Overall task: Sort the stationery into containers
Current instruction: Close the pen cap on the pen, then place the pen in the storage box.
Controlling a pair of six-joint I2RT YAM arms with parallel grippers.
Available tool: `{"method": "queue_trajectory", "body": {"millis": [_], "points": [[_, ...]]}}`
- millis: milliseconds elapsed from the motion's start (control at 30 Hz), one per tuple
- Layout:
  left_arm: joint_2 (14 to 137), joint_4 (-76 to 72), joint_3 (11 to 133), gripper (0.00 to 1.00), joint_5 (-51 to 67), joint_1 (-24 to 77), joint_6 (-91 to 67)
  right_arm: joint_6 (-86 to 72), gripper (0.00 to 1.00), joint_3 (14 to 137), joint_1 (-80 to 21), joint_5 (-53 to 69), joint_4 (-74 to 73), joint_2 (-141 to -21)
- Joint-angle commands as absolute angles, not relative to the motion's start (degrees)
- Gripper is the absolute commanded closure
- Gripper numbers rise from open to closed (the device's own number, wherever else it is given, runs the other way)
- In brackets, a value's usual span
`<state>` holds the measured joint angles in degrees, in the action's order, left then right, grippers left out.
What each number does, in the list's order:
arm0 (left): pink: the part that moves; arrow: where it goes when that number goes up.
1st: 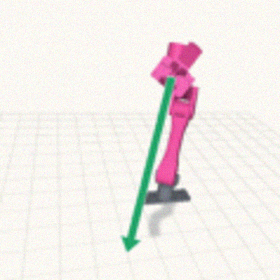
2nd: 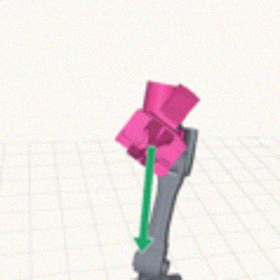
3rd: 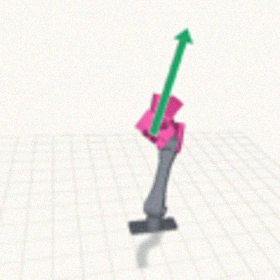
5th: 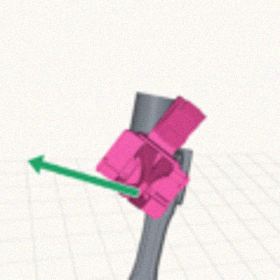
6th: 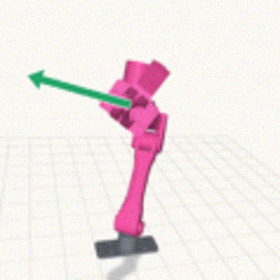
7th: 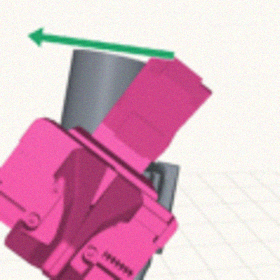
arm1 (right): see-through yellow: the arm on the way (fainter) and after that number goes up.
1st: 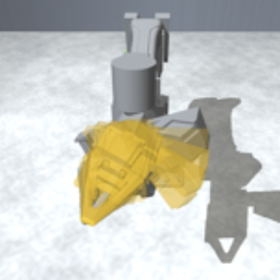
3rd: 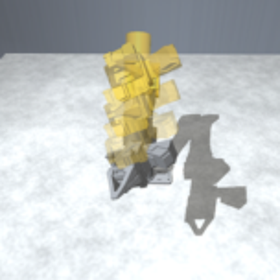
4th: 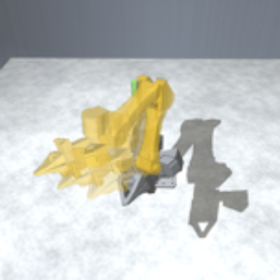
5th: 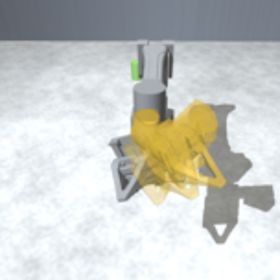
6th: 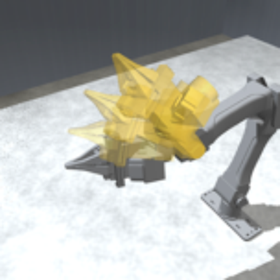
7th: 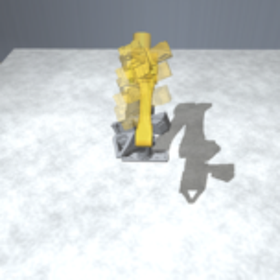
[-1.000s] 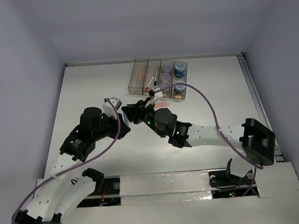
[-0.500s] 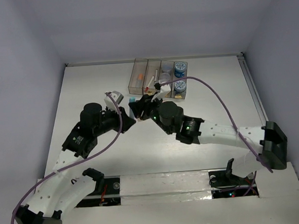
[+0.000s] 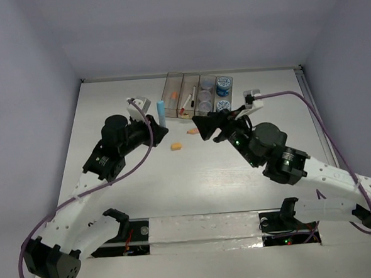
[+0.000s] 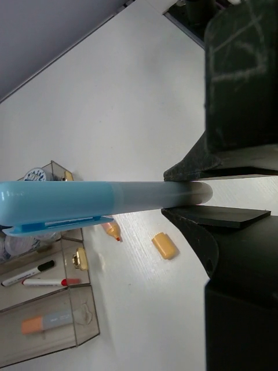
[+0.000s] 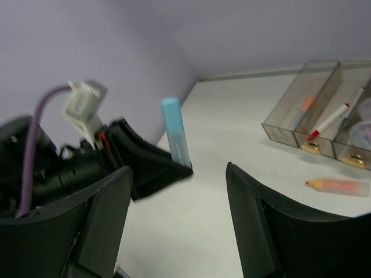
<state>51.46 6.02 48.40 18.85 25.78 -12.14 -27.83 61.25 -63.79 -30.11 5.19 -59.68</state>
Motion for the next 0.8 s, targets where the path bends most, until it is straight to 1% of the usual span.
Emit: {"method": "queue_trajectory", "body": {"millis": [0,33,100,133,200,233,300,333,533,633,767], "points": [[57.37,1.85,57.97,1.00,16.27,25.75,-12.57,-26.28,0.29,54.86,-63.81,-32.17,3.69,-58.98],[62.18,2.02,60.01,1.00,15.30,25.75,-12.83,-26.28,0.28,51.28,-63.81,-32.34,5.17,-58.71],[67.47,2.81,67.30,1.00,13.89,25.22,-13.01,-26.80,0.26,48.09,-63.28,-32.87,6.32,-57.75],[72.72,2.99,69.41,1.00,13.45,25.22,-13.27,-27.07,0.25,45.47,-63.28,-32.96,7.46,-57.48],[77.93,3.86,75.98,1.00,12.92,25.22,-13.36,-27.33,0.23,43.51,-63.28,-32.43,7.73,-56.69],[82.92,4.13,77.94,1.00,12.22,24.70,-13.27,-27.94,0.22,42.81,-63.28,-32.34,7.56,-56.52],[87.52,5.09,83.55,1.00,9.76,24.70,-12.83,-28.39,0.22,40.61,-63.28,-32.43,7.47,-55.99],[92.24,5.62,85.41,1.00,8.89,24.18,-11.96,-28.82,0.22,40.08,-63.28,-32.52,7.12,-55.55],[106.77,10.36,100.07,1.00,6.94,22.06,-10.11,-31.28,0.22,34.99,-63.28,-31.91,6.50,-53.35],[114.41,11.77,105.62,1.00,5.98,20.92,-8.88,-32.60,0.22,33.06,-63.28,-31.20,5.80,-52.56],[120.92,14.14,111.70,1.00,4.05,20.39,-7.74,-33.66,0.22,32.08,-63.28,-31.20,5.10,-53.35]]}}
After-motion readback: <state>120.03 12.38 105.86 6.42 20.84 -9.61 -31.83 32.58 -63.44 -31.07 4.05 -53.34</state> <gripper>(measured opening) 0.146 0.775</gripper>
